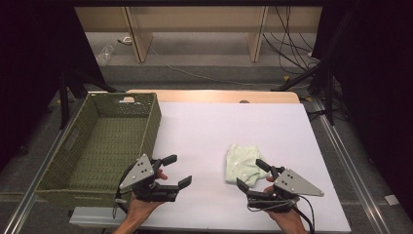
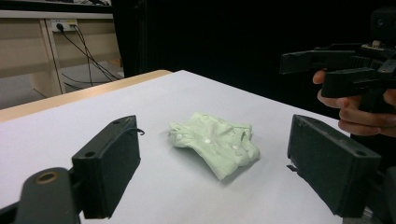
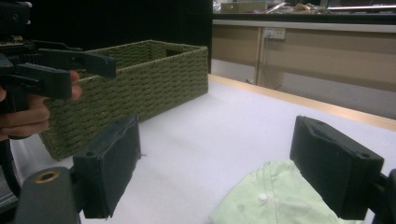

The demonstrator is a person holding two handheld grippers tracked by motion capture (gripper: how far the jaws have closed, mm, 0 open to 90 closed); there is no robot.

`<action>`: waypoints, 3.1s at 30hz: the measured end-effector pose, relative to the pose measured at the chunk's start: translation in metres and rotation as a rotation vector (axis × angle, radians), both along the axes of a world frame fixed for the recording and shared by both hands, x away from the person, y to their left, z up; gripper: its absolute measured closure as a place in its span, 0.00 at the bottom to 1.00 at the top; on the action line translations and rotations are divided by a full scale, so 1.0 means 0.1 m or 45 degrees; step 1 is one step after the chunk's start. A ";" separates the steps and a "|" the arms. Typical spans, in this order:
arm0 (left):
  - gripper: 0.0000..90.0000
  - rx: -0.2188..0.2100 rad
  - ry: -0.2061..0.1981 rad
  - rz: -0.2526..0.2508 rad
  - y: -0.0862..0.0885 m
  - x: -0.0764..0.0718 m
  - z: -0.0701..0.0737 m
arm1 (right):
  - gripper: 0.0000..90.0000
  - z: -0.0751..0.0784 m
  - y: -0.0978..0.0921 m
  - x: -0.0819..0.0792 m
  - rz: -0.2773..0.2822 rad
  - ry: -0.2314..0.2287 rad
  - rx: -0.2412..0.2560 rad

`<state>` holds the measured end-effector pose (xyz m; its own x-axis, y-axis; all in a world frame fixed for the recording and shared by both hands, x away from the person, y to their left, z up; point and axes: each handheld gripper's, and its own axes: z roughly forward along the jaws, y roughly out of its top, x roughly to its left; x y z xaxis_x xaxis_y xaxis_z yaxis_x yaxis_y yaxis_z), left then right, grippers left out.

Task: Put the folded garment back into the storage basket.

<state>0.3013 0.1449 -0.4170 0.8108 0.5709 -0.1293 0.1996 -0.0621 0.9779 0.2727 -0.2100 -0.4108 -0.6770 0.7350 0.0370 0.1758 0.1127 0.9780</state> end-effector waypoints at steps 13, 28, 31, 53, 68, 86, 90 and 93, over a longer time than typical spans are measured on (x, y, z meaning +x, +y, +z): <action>0.18 0.010 0.006 0.003 -0.02 0.00 -0.01 | 0.19 0.00 0.00 0.00 0.000 -0.001 -0.001; 0.17 0.037 0.047 -0.001 -0.14 0.03 -0.06 | 0.19 0.00 0.00 0.01 -0.004 0.000 0.002; 0.17 0.044 0.062 -0.006 -0.16 0.06 -0.07 | 0.19 0.00 0.01 0.01 -0.001 -0.001 -0.002; 0.18 0.071 0.182 -0.039 -0.32 0.15 -0.16 | 0.20 -0.01 0.01 0.01 -0.001 0.004 -0.005; 0.19 0.030 0.264 -0.048 -0.41 0.26 -0.18 | 0.20 -0.02 0.01 0.02 -0.002 0.006 -0.006; 0.20 0.075 0.336 -0.094 -0.64 0.36 -0.13 | 0.20 -0.02 0.01 0.02 -0.003 0.006 -0.008; 0.20 0.059 0.382 -0.103 -0.69 0.41 -0.14 | 0.20 -0.02 0.01 0.02 -0.004 0.008 -0.008; 0.20 0.078 0.397 -0.102 -0.73 0.43 -0.14 | 0.20 -0.02 0.01 0.03 -0.005 0.007 -0.007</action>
<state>0.3444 0.0720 -0.4312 0.7804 0.5209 -0.3459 0.4809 -0.1463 0.8645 0.2752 -0.2092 -0.4125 -0.6738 0.7380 0.0368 0.1819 0.1173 0.9763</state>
